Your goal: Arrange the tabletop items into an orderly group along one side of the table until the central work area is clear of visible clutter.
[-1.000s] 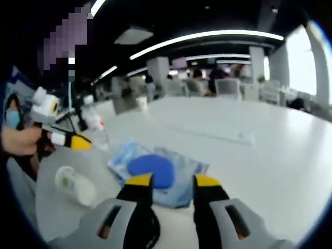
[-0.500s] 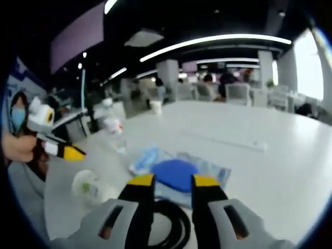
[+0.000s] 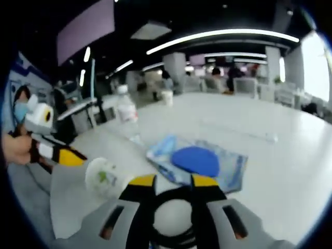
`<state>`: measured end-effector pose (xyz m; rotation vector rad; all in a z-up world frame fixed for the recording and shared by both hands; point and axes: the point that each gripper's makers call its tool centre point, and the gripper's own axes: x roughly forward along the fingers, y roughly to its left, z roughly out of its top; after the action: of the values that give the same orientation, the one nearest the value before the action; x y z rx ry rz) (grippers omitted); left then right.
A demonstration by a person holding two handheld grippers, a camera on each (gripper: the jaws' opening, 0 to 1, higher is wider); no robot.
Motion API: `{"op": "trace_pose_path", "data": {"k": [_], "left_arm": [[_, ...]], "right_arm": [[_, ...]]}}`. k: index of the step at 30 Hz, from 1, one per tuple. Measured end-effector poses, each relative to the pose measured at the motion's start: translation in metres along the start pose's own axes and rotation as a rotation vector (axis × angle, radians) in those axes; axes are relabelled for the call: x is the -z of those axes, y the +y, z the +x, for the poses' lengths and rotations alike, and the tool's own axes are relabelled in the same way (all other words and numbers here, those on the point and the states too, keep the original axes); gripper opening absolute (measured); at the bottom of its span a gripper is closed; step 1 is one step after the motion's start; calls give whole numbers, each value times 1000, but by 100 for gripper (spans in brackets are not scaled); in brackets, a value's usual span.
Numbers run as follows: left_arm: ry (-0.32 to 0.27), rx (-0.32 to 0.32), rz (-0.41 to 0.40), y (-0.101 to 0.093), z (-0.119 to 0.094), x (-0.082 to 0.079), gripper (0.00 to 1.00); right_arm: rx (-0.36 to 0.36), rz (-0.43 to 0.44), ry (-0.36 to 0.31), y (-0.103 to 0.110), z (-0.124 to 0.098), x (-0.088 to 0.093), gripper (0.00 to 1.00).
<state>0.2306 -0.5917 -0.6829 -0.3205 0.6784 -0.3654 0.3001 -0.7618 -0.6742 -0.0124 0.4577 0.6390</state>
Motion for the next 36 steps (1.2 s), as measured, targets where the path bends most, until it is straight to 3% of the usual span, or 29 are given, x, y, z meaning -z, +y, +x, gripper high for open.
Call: {"op": "trace_pose_path", "data": {"k": [8,15,23,36], "left_arm": [[7,5,8,-2,1,3,28],[7,72,-16,-26,7,7,30],[23,78,-51,-28,19,17,28],[90,105,23,-38,31,29,2]], "right_arm": [[-19,5,17,7,2,5,22],[-49,9,56,22,8,17,22],[-78,-23,118,35,13,30,21],[-138,-38,130,55,18,33,20]]}}
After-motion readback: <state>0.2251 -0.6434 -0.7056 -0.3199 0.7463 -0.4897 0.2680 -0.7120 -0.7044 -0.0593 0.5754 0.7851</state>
